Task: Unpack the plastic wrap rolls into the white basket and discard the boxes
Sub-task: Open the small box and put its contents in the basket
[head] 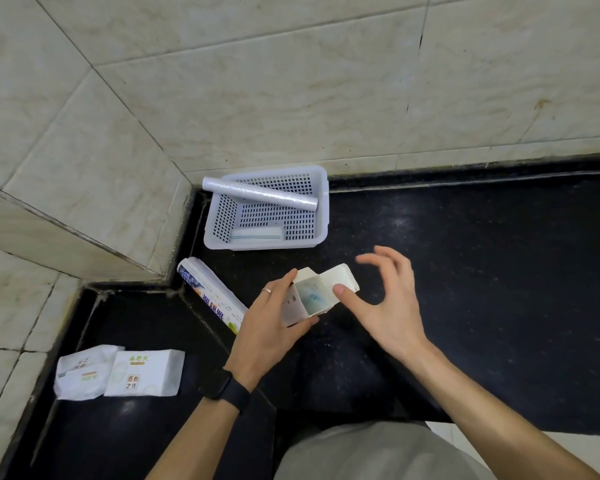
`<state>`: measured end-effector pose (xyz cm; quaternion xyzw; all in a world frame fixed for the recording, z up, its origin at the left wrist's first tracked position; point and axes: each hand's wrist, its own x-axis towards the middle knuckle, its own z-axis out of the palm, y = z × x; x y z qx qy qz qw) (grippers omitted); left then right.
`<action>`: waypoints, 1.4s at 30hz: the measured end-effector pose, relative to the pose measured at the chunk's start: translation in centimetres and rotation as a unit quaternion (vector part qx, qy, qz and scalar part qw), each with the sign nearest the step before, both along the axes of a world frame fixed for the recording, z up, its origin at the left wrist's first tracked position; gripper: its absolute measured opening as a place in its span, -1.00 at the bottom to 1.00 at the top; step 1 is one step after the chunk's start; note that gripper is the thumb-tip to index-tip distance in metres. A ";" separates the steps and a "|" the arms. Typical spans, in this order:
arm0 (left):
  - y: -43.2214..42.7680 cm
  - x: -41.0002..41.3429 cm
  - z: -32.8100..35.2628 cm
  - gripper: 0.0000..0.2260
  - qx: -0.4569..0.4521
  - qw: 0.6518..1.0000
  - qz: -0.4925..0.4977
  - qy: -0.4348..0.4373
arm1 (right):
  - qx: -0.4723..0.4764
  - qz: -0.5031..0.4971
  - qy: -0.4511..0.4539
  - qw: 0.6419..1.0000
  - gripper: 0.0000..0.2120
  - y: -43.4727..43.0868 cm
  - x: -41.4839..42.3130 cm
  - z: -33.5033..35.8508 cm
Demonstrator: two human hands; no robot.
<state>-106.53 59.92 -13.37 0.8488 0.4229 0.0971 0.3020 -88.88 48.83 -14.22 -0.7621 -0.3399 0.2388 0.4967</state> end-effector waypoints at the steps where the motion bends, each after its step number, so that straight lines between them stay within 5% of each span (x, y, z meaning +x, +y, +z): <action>1: 0.0 -0.1 -0.1 -0.24 0.017 1.000 -0.014 0.002 | 0.004 0.021 -0.048 0.999 -0.58 0.1 -0.2 0.3; 4: 0.2 0.0 -0.4 -0.24 0.061 0.997 -0.051 0.010 | -0.048 0.104 -0.127 0.985 -0.64 0.9 -0.6 -0.1; 11: 0.9 0.2 -0.8 -0.29 0.140 0.982 -0.123 0.039 | -0.126 0.168 -0.072 0.975 -0.44 2.6 -1.1 -0.4; 24: 1.4 -0.6 -1.5 -0.28 0.151 0.974 -0.150 0.076 | -0.168 0.179 -0.102 0.964 -0.75 4.6 -1.9 -2.3; 36: 2.9 -1.0 -1.9 -0.25 0.147 0.977 -0.129 0.092 | -0.158 0.132 -0.042 0.978 -0.90 3.6 1.0 -1.5; 42: 3.2 -0.2 -2.0 -0.24 0.146 0.971 -0.143 0.124 | -0.150 0.183 0.046 0.971 -0.53 3.5 1.5 -2.5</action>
